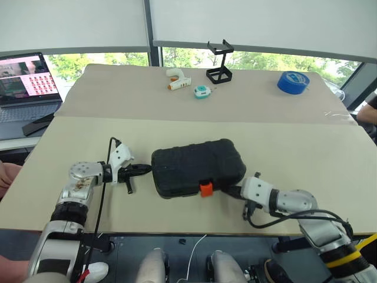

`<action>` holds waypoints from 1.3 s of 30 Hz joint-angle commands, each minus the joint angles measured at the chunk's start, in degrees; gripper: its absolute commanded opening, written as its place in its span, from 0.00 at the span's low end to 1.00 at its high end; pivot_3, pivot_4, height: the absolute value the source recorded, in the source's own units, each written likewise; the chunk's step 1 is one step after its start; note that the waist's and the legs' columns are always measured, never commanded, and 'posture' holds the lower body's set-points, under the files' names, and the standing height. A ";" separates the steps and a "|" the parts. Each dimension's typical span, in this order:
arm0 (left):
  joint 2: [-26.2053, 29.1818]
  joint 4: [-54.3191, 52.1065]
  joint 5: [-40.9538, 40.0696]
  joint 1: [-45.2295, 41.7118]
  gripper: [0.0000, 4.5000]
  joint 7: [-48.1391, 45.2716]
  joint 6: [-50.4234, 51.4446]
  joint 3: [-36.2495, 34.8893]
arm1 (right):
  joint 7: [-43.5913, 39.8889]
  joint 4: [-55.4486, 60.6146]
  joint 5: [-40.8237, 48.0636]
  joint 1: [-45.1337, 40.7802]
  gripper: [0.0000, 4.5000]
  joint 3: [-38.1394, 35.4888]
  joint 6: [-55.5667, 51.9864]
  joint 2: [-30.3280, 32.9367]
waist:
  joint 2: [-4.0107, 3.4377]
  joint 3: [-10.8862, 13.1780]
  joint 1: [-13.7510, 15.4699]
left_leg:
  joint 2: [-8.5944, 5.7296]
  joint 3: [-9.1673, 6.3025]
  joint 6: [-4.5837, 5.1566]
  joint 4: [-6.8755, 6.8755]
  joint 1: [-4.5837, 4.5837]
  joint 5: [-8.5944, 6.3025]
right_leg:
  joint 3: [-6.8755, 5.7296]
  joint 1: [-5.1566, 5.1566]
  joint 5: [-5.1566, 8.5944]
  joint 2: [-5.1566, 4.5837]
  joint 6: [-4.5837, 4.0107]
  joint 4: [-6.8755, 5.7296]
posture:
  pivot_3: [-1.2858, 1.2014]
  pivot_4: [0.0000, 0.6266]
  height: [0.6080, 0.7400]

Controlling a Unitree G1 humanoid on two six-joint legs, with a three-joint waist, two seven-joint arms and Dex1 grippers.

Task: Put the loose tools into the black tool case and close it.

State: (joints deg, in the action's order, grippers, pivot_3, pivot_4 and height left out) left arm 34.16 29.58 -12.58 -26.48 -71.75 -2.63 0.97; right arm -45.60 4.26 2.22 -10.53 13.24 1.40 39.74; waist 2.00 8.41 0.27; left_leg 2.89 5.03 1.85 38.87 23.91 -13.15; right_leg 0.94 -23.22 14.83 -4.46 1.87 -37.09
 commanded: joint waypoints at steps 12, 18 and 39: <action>5.36 -38.47 -18.55 18.37 0.01 1.10 20.54 -5.88 | 1.29 -17.07 -1.25 -12.82 0.00 -4.17 9.25 -5.07 | -0.03 0.02 -0.90 | 0.06 -0.22 0.00 -0.10 -0.04 0.00 | 0.04 -0.03 0.00 0.01 -0.01 -0.02 | 0.52 0.24 1.00; 3.71 -37.82 -21.80 4.38 0.01 7.02 28.67 -4.53 | -4.12 -8.20 4.20 -6.35 0.00 -5.82 2.23 -3.04 | -0.06 0.04 0.28 | 0.03 -0.34 0.00 -0.05 -0.10 0.00 | -0.02 0.10 0.01 -0.04 -0.01 -0.01 | 0.52 0.24 1.00; -13.92 -7.99 7.33 -11.84 0.01 15.47 20.97 17.95 | -0.75 6.59 4.16 0.18 0.00 -4.96 -10.23 -7.25 | -0.38 -0.36 -0.25 | -0.10 -0.10 0.01 -0.05 -0.27 0.00 | 0.06 0.31 0.00 0.07 0.06 0.07 | 0.52 0.24 1.00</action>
State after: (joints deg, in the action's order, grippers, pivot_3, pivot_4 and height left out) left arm 20.24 19.81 -7.90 -41.95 -56.63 14.36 16.08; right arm -47.22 9.16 6.30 -9.99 8.48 -8.60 32.80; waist 1.63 8.05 0.01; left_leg 2.79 4.92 1.87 38.81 23.57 -13.15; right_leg 0.99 -22.82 14.83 -4.38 1.93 -37.01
